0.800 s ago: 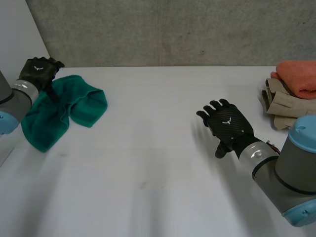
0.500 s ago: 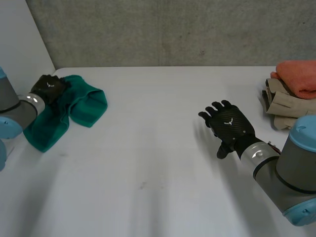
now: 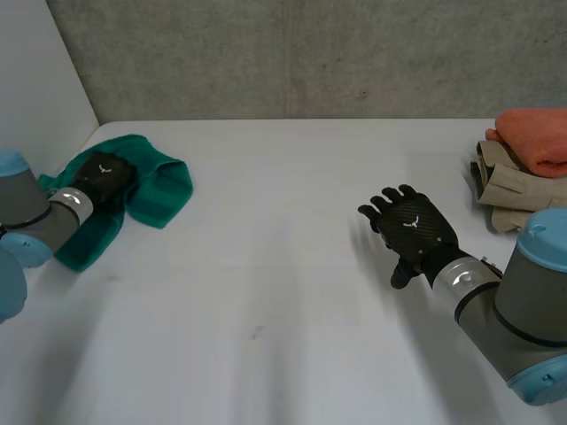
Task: Fold the laundry.
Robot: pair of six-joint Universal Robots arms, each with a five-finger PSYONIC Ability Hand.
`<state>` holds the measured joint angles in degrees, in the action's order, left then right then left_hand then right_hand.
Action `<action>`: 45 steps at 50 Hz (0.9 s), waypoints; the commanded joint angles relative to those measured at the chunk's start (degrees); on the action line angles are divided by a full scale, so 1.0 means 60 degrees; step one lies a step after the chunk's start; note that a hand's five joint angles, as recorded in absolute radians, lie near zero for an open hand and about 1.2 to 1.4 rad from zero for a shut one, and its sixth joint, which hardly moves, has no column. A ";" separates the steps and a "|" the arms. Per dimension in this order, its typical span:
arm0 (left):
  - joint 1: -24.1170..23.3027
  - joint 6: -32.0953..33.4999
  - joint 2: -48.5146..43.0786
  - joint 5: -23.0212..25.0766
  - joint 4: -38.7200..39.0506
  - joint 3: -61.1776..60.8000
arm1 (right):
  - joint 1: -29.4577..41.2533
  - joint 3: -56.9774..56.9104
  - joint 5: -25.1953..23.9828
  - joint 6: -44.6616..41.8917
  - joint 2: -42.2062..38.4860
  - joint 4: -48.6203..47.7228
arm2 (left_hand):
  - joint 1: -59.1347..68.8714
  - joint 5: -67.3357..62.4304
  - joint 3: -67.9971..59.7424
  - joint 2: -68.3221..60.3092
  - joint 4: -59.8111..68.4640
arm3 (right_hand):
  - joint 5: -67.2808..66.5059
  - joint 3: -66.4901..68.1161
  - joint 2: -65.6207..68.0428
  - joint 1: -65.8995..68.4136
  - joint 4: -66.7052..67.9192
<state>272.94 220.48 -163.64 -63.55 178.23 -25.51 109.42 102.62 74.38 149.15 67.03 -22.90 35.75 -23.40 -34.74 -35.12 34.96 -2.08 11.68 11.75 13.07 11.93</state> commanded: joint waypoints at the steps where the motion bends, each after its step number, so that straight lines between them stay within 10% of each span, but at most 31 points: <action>1: -0.0241 0.0035 0.0158 -0.0393 0.0279 -0.0143 | -0.0029 0.0007 -0.0004 -0.0014 -0.0025 0.0051 | 0.7359 -0.7751 -0.7528 -0.7464 0.7491 | 0.0346 -0.0280 -0.0292 -0.0512 -0.0322; 13: -0.0549 -0.0784 0.1857 -0.1612 0.3136 -0.2412 | 0.0044 0.0021 -0.0004 0.0015 -0.0025 0.0154 | 0.7375 -0.7766 -0.7543 -0.7480 0.7507 | 0.0346 -0.0280 -0.0292 -0.0512 -0.0322; 27: -0.1603 -0.4048 0.5897 -0.1421 0.2360 -0.6088 | -0.0219 -0.0169 0.0156 0.0205 0.0019 0.0198 | 0.7375 -0.7766 -0.7543 -0.7480 0.7507 | 0.0346 -0.0280 -0.0292 -0.0512 -0.0322; 36: -0.4279 -0.7521 0.8800 -0.1361 0.3077 -0.8973 | -0.0526 -0.0695 0.0829 0.1156 0.0048 0.0929 | 0.7375 -0.7766 -0.7543 -0.7480 0.7507 | 0.0346 -0.0280 -0.0292 -0.0512 -0.0322; 45: -0.7475 -0.8007 0.7471 -0.3030 0.3693 -0.9139 | -0.0922 -0.1136 0.1460 0.1802 0.0063 0.1794 | 0.7375 -0.7766 -0.7543 -0.7480 0.7507 | 0.0346 -0.0280 -0.0292 -0.0512 -0.0322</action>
<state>241.43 173.41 -111.04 -73.62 198.13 -81.11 105.41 97.55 80.49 157.37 67.33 -15.53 64.45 -55.51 -68.09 -68.15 68.58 -2.09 11.68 11.75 13.07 11.93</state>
